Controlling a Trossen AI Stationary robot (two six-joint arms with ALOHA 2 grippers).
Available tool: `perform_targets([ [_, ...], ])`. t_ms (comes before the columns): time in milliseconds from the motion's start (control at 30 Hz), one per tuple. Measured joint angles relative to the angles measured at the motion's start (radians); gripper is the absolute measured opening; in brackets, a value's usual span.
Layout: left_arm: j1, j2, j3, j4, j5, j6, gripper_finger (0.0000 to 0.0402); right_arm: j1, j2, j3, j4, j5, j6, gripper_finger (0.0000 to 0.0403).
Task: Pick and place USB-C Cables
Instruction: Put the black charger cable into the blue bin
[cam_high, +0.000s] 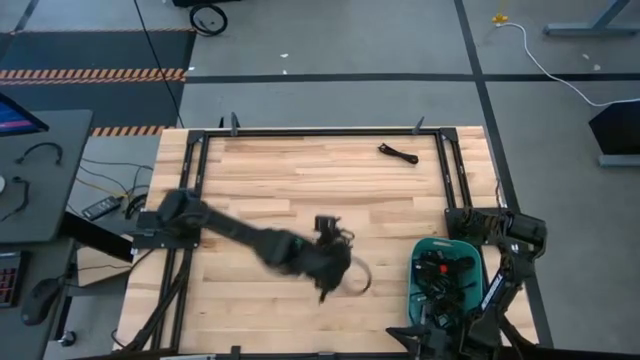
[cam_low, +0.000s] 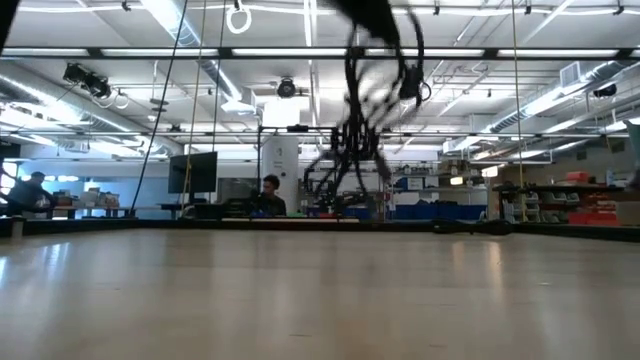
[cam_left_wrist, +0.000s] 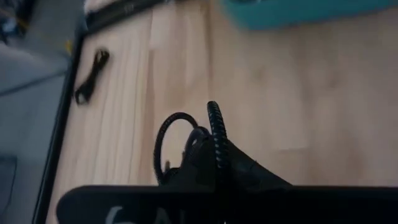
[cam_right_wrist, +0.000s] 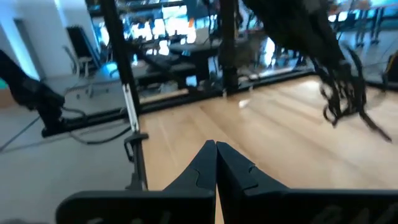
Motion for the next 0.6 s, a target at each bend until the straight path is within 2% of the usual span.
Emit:
perform_targets([
  [133, -0.116, -0.047, -0.005, 0.023, -0.086, -0.054, 0.0006, -0.066, 0.002, 0.0, -0.006, -0.12, -0.018, 0.0008],
  [267, -0.204, -0.102, -0.122, 0.135, -0.188, -0.093, 0.0006, -0.154, 0.004, 0.0, -0.023, -0.227, -0.086, 0.0019],
  [400, -0.253, -0.219, -0.346, 0.353, -0.192, -0.167, 0.0006, -0.239, 0.004, -0.001, -0.034, -0.272, -0.215, 0.0048],
  [600, -0.27, -0.419, -0.773, 0.929, -0.124, -0.186, 0.0006, -0.356, 0.004, -0.001, -0.03, -0.318, -0.354, 0.0132],
])
